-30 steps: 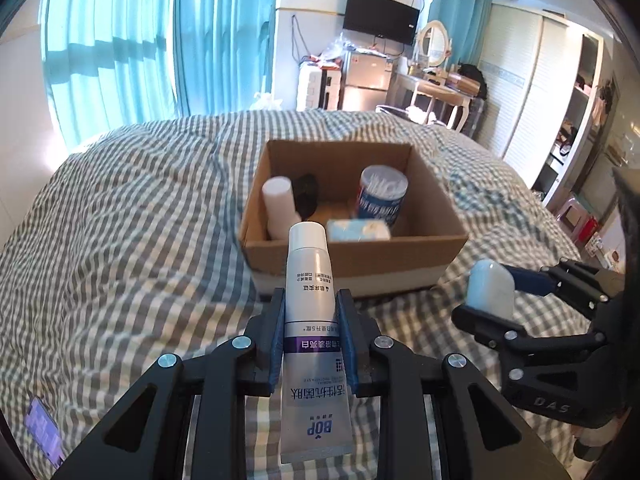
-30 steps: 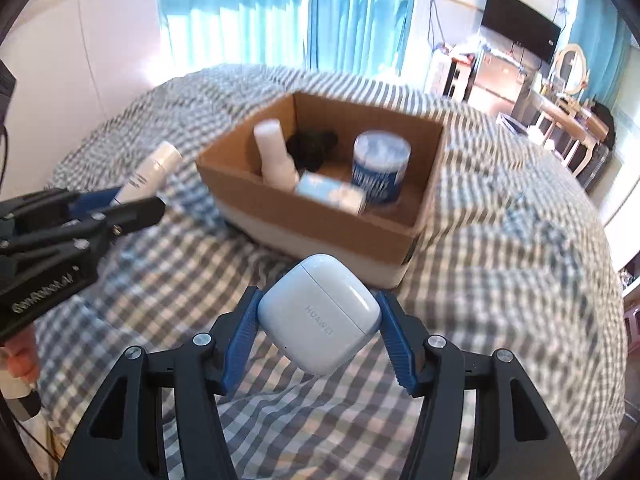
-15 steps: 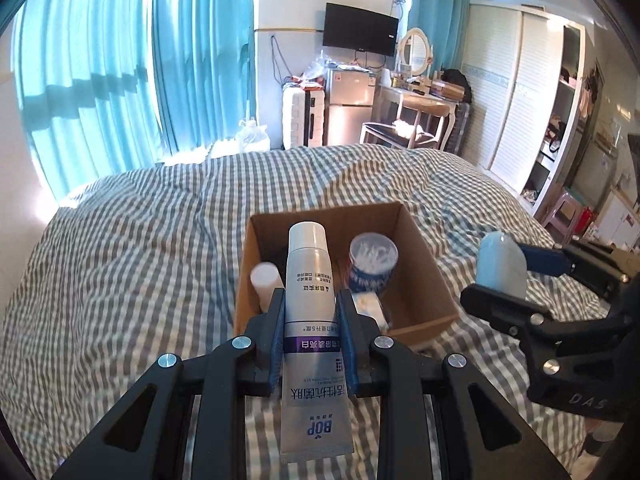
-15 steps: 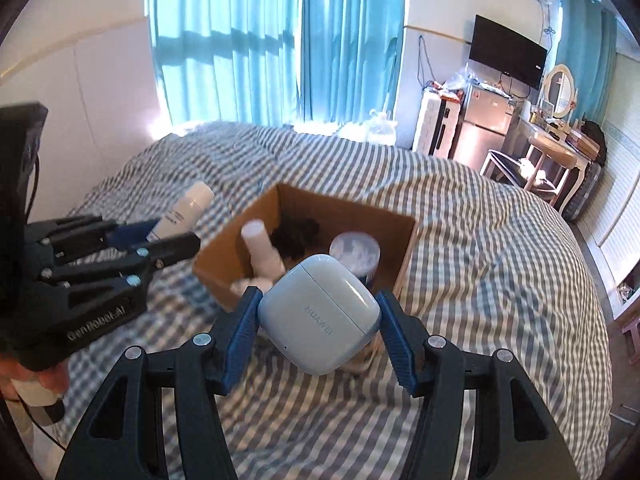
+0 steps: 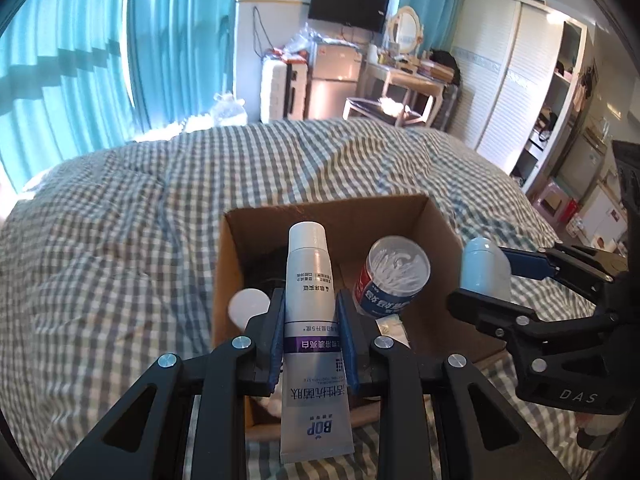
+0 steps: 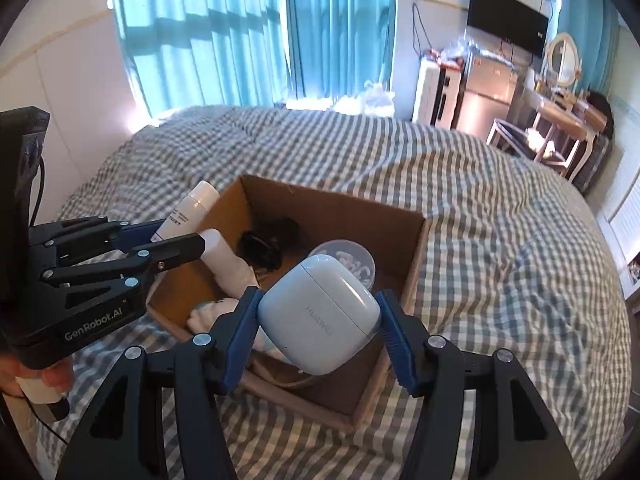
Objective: Organize objects
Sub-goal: 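Lower the tube and earbud case into the box and open both tools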
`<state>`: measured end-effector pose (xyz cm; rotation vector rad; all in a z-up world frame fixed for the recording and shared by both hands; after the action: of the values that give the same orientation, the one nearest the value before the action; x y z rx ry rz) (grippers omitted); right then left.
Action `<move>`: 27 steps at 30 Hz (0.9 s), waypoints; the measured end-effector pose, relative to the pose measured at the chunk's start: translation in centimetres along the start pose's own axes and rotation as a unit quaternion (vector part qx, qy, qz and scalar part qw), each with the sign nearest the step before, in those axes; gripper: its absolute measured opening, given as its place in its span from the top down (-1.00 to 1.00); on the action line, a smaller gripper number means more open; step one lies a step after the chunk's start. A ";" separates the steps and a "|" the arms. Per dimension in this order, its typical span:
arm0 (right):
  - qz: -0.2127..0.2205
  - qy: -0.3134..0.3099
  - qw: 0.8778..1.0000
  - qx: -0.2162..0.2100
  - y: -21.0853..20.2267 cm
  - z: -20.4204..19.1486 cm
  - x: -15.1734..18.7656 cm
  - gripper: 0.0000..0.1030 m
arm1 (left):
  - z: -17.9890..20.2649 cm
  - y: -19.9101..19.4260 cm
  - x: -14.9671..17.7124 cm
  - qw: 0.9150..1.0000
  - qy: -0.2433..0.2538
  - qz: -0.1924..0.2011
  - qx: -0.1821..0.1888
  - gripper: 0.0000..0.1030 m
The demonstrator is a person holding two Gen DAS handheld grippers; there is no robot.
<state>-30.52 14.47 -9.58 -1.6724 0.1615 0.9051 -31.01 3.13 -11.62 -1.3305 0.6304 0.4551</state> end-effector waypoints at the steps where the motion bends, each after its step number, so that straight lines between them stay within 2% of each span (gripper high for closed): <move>1: -0.010 -0.001 1.000 -0.007 0.9 -0.1 0.1 -0.13 | 0.1 0.8 0.2 1.000 0.004 -0.007 0.004 0.52; 5: -0.035 -0.001 0.999 -0.030 3.1 -0.5 1.2 -0.13 | -0.3 3.1 0.8 1.000 0.010 -0.025 0.000 0.52; 9: -0.039 -0.001 0.998 -0.044 4.0 -0.7 1.6 -0.13 | -0.7 4.8 1.1 0.999 0.004 -0.037 0.007 0.52; 12: -0.049 -0.014 0.998 -0.043 4.9 -1.1 2.0 -0.13 | -0.6 5.7 1.5 0.999 0.005 -0.041 0.020 0.52; 24: -0.069 -0.048 0.996 -0.018 6.8 -1.9 3.6 -0.13 | 0.1 7.0 2.9 0.998 0.022 -0.055 0.016 0.52; 27: -0.065 -0.045 0.997 -0.023 6.2 -2.0 3.5 -0.25 | 0.1 6.7 3.0 0.998 0.021 -0.054 0.016 0.48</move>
<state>-30.52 11.91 -16.54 -1.6598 -0.0300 0.8889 -33.01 4.35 -18.53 -1.3388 0.5961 0.3283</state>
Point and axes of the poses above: each gripper's, at about its wrist camera, not at the fingertips, and y roughly the way its jaws point, z to its right, x to its underside, the point moved 9 cm from there along y, roughly the way its jaws point
